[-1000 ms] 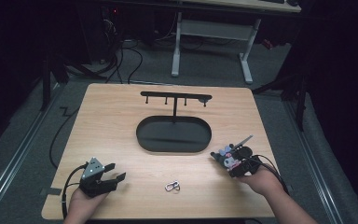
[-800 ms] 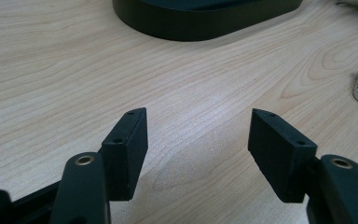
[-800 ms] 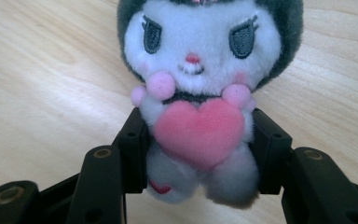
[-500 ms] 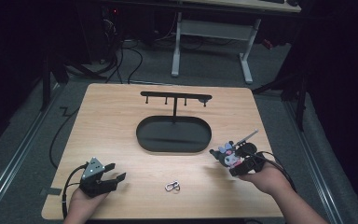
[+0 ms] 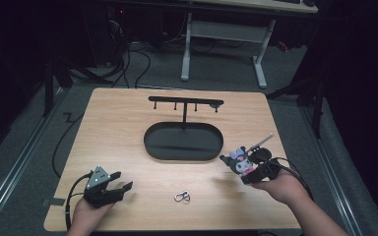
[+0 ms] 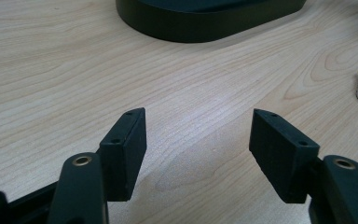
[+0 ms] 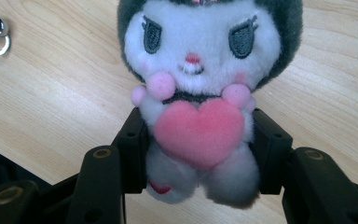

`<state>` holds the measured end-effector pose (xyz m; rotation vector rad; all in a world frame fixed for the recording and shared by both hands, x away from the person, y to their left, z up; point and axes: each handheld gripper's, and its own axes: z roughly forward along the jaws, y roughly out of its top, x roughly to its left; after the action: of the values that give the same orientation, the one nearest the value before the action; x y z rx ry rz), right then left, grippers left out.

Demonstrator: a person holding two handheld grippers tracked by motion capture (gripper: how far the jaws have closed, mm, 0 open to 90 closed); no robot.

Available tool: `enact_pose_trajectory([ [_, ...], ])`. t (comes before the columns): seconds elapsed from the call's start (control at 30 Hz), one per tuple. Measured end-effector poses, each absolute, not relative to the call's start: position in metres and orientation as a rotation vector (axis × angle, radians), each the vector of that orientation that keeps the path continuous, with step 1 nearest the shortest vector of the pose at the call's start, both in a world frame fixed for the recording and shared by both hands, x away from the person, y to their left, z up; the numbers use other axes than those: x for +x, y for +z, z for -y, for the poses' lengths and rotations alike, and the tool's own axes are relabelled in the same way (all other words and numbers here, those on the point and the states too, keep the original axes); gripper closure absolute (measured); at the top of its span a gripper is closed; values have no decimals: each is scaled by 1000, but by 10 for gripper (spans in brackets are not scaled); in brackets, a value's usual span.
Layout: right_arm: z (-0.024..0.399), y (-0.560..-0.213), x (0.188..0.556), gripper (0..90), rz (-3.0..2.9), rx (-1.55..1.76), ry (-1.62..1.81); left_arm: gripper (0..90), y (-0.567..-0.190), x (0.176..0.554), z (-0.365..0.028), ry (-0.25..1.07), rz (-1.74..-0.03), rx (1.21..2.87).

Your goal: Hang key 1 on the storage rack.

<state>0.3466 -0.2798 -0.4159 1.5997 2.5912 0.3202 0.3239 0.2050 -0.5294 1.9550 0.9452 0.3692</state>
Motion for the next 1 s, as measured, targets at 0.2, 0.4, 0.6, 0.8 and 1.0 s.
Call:
enact_pose_trajectory([
  [0.2,274,-411,348,494,-2594,1603,338,373,-529,324,-205,367,-945,1955],
  [0.4,268,-402,353,495,-2602,1579,332,373,-529,323,-204,367,-945,1954],
  [0.6,262,-388,360,494,-2601,1568,342,372,-529,323,-203,367,-943,1955],
  [0.8,259,-372,368,493,-2594,1570,357,370,-529,323,-204,371,-946,1956],
  [1.0,255,-357,375,493,-2587,1563,368,369,-529,323,-205,371,-944,1956],
])
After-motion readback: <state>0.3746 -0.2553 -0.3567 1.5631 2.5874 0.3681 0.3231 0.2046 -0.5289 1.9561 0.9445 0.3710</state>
